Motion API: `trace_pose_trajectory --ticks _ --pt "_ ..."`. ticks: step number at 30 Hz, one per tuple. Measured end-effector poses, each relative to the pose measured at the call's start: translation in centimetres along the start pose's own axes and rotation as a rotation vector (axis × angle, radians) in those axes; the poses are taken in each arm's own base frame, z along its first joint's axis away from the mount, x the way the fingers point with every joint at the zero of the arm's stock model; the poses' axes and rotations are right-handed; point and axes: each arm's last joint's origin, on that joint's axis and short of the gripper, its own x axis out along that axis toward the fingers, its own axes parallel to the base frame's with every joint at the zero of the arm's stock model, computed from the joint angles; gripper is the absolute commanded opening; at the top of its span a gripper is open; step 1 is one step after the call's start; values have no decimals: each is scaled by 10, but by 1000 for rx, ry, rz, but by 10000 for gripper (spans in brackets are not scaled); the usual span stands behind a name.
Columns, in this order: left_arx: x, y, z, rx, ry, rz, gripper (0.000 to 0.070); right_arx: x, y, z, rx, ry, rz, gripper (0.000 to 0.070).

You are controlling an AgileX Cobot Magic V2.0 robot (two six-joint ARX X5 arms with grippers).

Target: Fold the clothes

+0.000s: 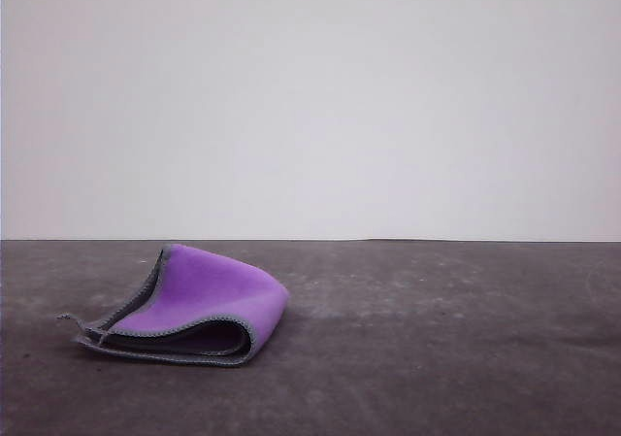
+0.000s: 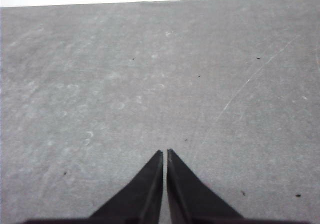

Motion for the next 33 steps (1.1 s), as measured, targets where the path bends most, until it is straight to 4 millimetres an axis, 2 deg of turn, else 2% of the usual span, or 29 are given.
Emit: trace_pose_trajectory --ticks 2,4,11,14,22,33 --pt "-10 -1 0 27 -61 0 6 0 0 0 0 0 0 6" --pt "-16 -1 -7 45 -110 4 6 0 0 0 0 0 0 6" --pt "-8 2 -68 46 -141 5 6 0 0 0 0 0 0 6" --pt "-6 3 -82 46 -158 5 6 0 0 0 0 0 0 6" --pt "-15 6 -86 46 -302 23 6 0 0 0 0 0 0 6" --pt "-16 6 -86 31 -301 24 6 0 0 1 1 -6 1 6"
